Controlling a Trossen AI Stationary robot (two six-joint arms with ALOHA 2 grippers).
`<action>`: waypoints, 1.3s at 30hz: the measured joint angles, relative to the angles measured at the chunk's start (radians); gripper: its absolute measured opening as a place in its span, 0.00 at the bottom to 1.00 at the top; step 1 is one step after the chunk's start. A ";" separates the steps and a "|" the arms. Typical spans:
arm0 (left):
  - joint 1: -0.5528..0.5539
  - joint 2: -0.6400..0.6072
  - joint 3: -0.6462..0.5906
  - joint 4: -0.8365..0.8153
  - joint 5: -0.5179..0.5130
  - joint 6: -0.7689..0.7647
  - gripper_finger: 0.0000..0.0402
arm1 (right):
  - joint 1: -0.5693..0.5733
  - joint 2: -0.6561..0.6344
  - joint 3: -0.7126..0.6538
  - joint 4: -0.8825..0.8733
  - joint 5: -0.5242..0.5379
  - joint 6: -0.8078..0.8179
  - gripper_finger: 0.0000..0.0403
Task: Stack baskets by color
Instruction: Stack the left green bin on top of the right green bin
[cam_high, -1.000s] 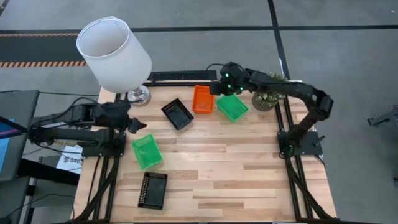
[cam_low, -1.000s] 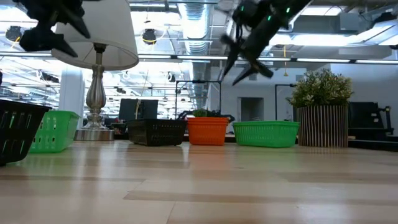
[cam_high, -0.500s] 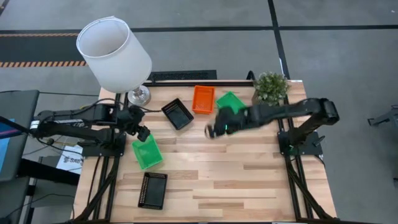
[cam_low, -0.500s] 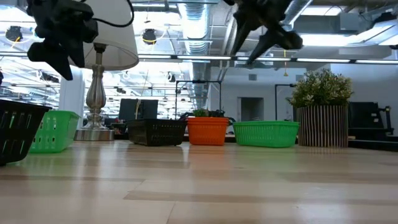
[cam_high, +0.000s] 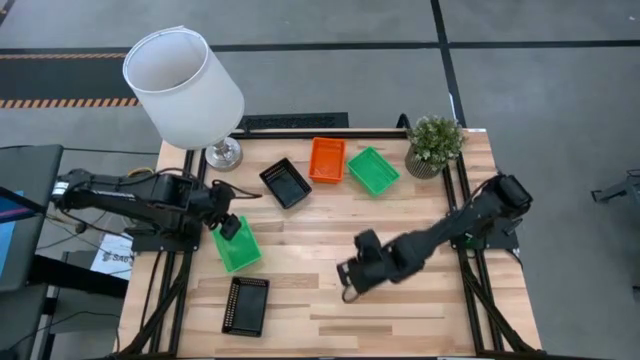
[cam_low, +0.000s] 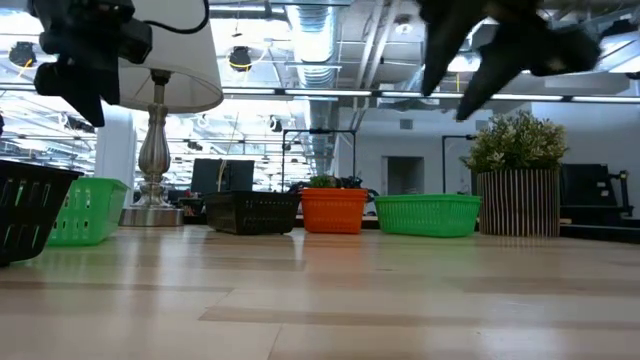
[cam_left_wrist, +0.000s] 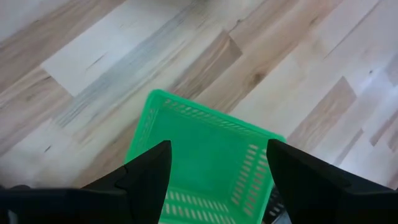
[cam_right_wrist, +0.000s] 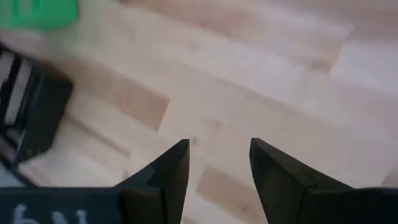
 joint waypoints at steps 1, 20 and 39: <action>-0.013 0.000 0.000 0.000 -0.007 -0.008 0.63 | 0.022 0.006 0.000 0.003 0.000 0.011 0.47; -0.116 0.019 0.000 0.001 -0.098 -0.132 0.63 | 0.173 0.051 0.000 0.020 0.030 0.112 0.46; -0.140 0.027 0.000 0.007 -0.105 -0.155 0.63 | 0.172 0.051 0.000 0.072 0.032 0.086 0.46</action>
